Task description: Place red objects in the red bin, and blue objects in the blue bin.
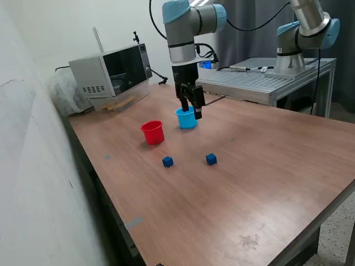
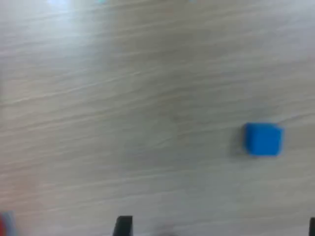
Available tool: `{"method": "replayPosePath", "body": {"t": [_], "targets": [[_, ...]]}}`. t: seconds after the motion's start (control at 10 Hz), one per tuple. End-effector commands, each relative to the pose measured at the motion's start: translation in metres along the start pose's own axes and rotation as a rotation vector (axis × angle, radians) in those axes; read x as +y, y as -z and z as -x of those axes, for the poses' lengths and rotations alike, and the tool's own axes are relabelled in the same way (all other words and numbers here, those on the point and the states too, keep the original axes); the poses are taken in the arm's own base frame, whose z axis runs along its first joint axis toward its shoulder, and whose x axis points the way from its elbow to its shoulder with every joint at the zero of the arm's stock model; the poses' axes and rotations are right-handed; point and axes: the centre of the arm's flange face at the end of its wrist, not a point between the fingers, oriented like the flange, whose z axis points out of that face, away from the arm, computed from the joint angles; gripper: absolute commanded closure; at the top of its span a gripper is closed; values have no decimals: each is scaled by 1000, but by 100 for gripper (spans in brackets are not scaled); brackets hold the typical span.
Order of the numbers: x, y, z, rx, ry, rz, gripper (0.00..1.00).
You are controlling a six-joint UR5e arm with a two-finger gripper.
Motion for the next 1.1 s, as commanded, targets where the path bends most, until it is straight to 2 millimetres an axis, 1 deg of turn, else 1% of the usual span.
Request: {"method": "replayPosePath", "body": {"t": [0.0,0.1,0.3,0.5,0.7,0.8,0.9,1.0], "targets": [[-15,-21,-40,0,27,-25,0],[-16,-59,-45,-11,32,-66,0],[-11,-98,-48,-2,13,-89,0],[-1,-127,-54,11,-3,-79,0],[6,-124,-58,20,-4,-47,0],[6,-126,-60,20,-2,-47,0],[7,-136,-59,17,-4,-57,0],[5,-140,-59,16,-3,-63,0]]}}
